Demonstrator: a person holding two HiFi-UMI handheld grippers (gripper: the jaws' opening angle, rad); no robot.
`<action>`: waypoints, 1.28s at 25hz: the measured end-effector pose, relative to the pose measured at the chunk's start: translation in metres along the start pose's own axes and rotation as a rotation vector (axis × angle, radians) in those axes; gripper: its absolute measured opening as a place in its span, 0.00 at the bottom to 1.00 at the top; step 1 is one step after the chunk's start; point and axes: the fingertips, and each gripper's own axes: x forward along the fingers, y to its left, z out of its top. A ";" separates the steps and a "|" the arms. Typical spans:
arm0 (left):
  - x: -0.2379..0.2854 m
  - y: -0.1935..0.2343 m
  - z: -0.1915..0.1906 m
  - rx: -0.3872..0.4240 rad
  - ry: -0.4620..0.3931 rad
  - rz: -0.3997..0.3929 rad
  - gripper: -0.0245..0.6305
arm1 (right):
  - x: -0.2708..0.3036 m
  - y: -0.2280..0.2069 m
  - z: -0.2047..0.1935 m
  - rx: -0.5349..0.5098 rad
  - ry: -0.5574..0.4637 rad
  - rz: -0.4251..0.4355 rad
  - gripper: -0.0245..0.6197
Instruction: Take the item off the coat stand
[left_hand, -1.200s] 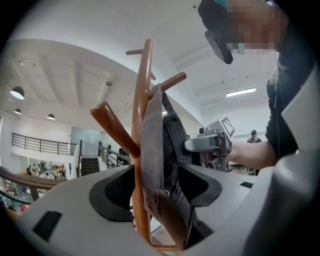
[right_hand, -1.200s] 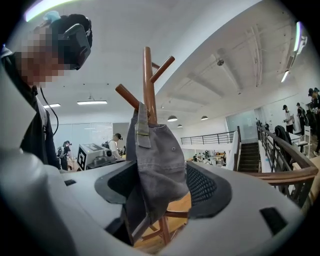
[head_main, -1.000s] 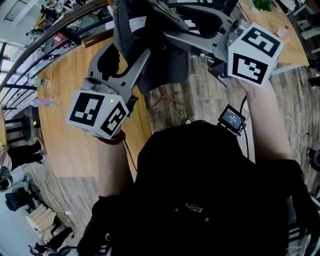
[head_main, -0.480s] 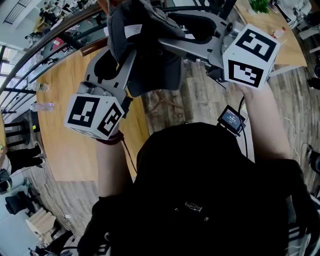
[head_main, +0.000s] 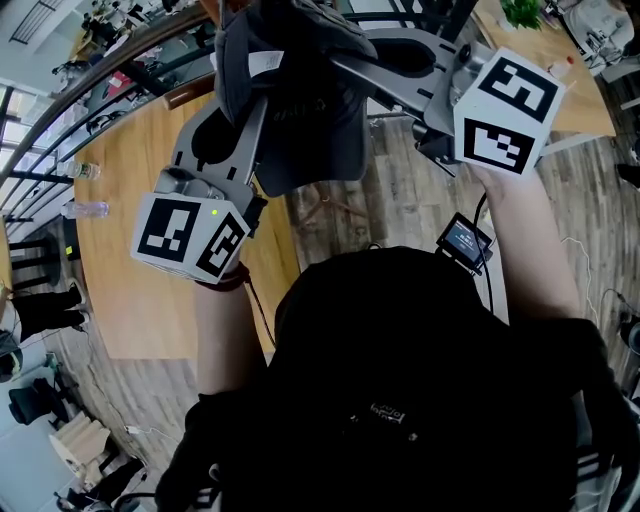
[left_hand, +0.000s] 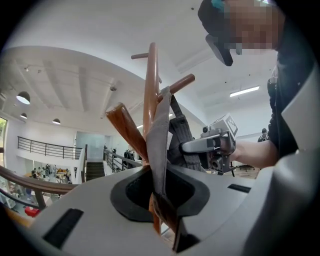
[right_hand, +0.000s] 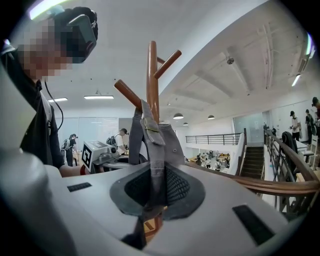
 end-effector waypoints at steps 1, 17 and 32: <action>0.000 -0.002 0.000 0.001 -0.003 -0.007 0.11 | 0.000 -0.001 0.000 0.005 0.000 0.000 0.10; -0.003 -0.007 0.013 0.015 -0.052 -0.025 0.07 | -0.001 0.009 0.005 0.007 -0.012 0.050 0.09; -0.008 -0.034 0.034 0.058 -0.080 -0.049 0.07 | -0.028 0.019 0.020 0.008 -0.076 0.064 0.09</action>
